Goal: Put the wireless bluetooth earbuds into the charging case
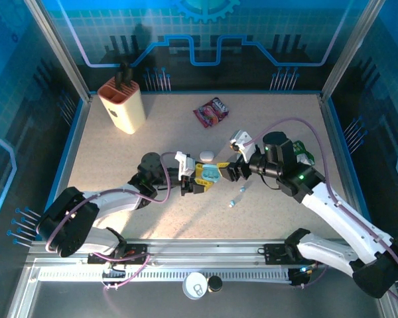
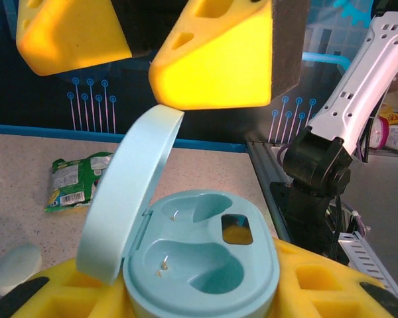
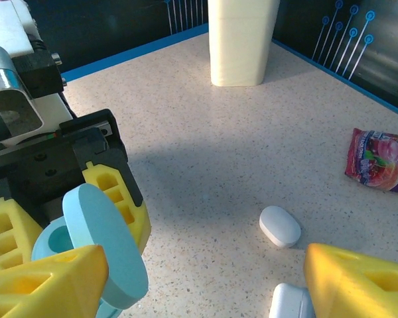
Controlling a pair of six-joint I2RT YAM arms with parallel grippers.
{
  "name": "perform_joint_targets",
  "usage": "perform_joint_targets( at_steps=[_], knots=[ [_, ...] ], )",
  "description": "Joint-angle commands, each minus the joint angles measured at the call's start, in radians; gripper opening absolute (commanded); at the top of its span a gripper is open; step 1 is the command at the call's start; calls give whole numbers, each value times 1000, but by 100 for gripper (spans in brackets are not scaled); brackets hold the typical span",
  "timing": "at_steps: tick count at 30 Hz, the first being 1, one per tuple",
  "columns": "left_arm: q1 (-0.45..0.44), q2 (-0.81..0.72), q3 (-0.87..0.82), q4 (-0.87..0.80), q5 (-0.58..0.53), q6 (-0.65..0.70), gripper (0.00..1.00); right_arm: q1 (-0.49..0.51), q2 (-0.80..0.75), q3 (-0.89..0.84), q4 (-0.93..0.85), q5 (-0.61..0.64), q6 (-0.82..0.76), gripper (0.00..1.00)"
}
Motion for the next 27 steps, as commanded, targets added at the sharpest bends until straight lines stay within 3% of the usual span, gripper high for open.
perform_joint_targets(
  at_steps=[1,10,20,27],
  knots=[
    [-6,-15,1,57,64,-12,39,-10,22,4,-1,-57,-21,77],
    [-4,15,13,153,101,-94,39,9,55,-2,-55,-113,-161,70],
    [-2,1,5,151,110,-95,39,-21,59,4,-12,35,-46,66],
    [9,3,7,129,101,-97,39,-10,-6,-24,85,-165,-54,67]
  ],
)
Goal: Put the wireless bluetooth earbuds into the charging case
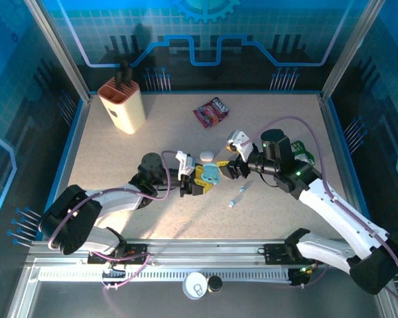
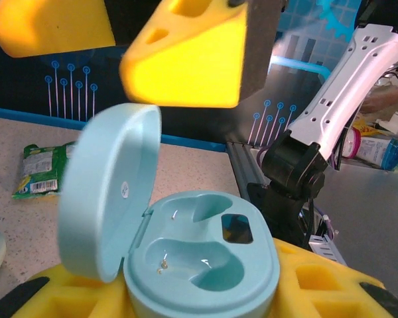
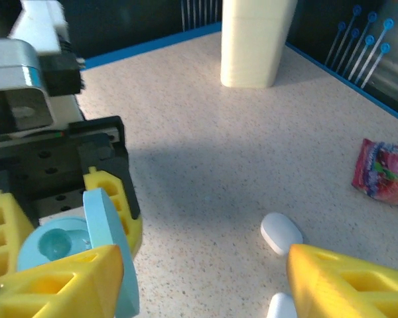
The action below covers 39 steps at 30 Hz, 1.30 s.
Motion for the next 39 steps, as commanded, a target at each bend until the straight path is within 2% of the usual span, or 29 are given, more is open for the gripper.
perform_joint_targets(
  at_steps=[1,5,8,13,16,19,22,27,31,36,39],
  knots=[
    [4,-23,15,85,45,8,39,13,-47,-37,89,-132,16,68],
    [7,-23,13,83,44,8,39,59,-64,-51,149,-171,-24,72],
    [7,-26,12,84,50,7,39,98,-34,-48,118,-121,-78,74],
    [9,-42,10,83,54,5,39,101,28,-34,88,-86,-99,71],
    [8,-58,3,78,57,11,39,92,40,-36,95,-69,-84,63],
    [9,-75,-6,59,53,27,39,76,39,-38,92,-95,-69,50],
    [8,-83,-11,30,48,52,39,63,34,-40,87,-133,-53,35],
    [8,-80,-5,13,38,61,39,62,34,-38,72,-136,-58,2],
    [9,-80,-2,14,6,55,43,66,28,-50,105,-118,-61,0],
    [9,-78,-3,9,-58,27,62,94,1,-103,219,-27,-64,0],
    [9,-72,-6,15,-69,15,68,104,-3,-111,243,-8,-75,0]
  ],
)
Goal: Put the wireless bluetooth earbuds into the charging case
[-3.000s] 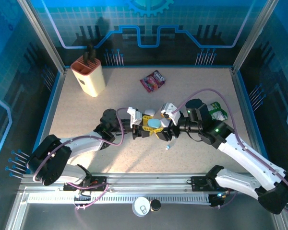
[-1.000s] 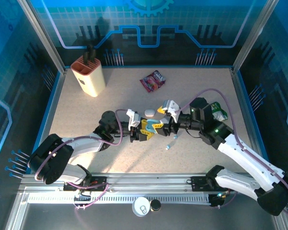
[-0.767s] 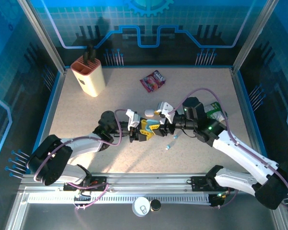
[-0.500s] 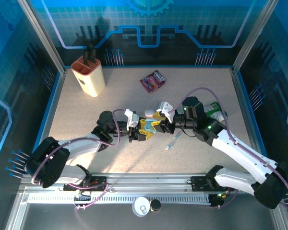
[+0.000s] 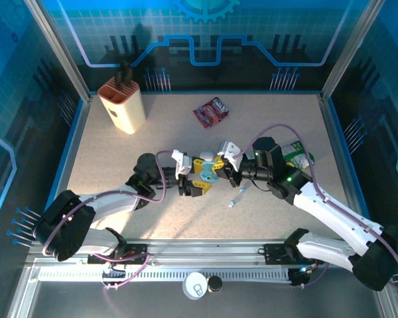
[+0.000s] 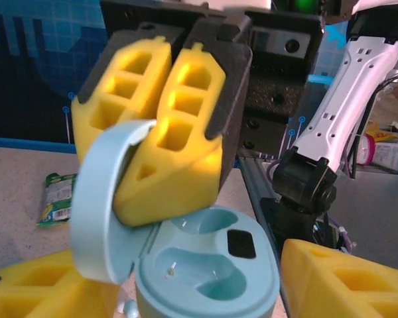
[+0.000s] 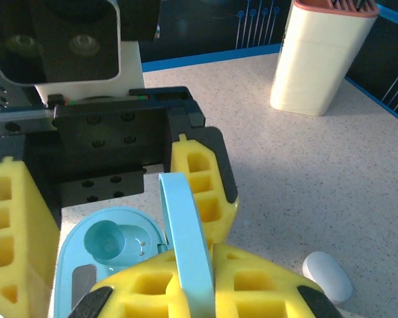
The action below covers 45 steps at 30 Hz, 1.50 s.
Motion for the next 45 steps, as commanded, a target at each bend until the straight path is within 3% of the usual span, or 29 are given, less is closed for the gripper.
perform_joint_targets(
  at_steps=[1,12,26,30,38,41,43,45],
  knots=[
    [4,-10,-5,12,-32,-18,70,19,-20,-9,80,44,-24,0],
    [4,51,-11,116,-29,-61,71,28,-17,-21,109,65,0,0],
    [3,61,-4,134,-13,-86,47,28,0,-23,109,50,16,0],
    [3,67,-4,133,-11,-85,46,27,-4,-23,111,51,21,0],
    [4,72,-3,139,-10,-85,31,28,-15,-29,116,61,33,0],
    [3,73,-5,140,-13,-81,30,27,-19,-30,119,59,40,0],
    [6,75,-7,143,-15,-81,30,27,-25,-29,118,57,50,8],
    [9,78,-9,152,-18,-84,30,25,-38,-27,112,47,64,30]
  ],
)
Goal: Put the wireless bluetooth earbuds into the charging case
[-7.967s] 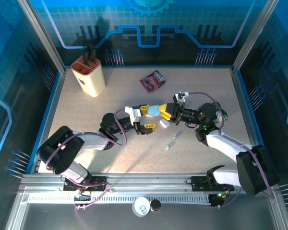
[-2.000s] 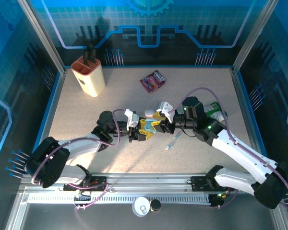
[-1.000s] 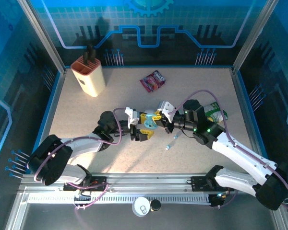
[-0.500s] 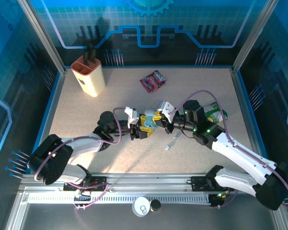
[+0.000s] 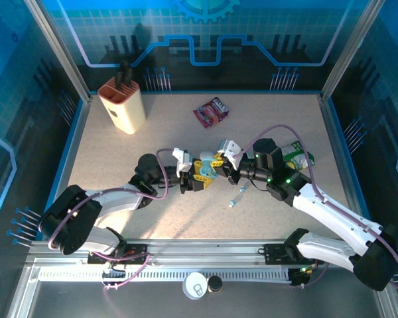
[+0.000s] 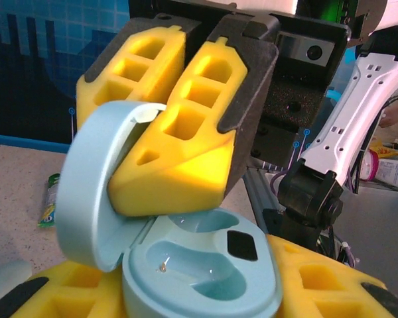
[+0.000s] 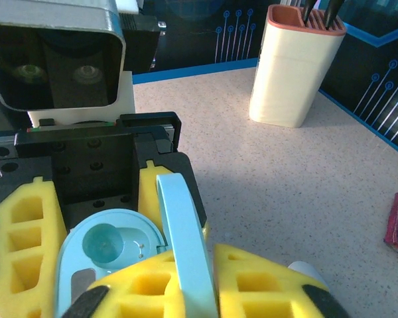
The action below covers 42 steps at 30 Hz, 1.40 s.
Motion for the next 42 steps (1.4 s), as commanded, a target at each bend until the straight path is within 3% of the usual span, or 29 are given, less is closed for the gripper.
perform_joint_targets(
  at_steps=[1,4,7,11,14,19,26,42],
  knots=[
    [12,17,-11,47,-2,-6,30,11,-42,-8,29,-15,41,38],
    [26,22,-19,62,-12,-8,31,-9,-87,-24,30,-49,82,55],
    [48,31,-31,94,-16,-17,31,-51,-157,-83,76,-87,149,63],
    [90,51,-48,185,-17,-69,31,-146,-248,-167,93,-88,302,66],
    [113,56,-55,218,-15,-93,30,-217,-281,-195,-23,-28,447,68],
    [127,39,-62,208,-24,-79,31,-252,-249,-246,-180,48,640,67],
    [129,29,-61,187,-24,-64,31,-247,-164,-389,-174,37,975,60],
    [129,41,-65,196,-9,-70,31,-152,203,-430,73,-34,1051,49]
  ],
)
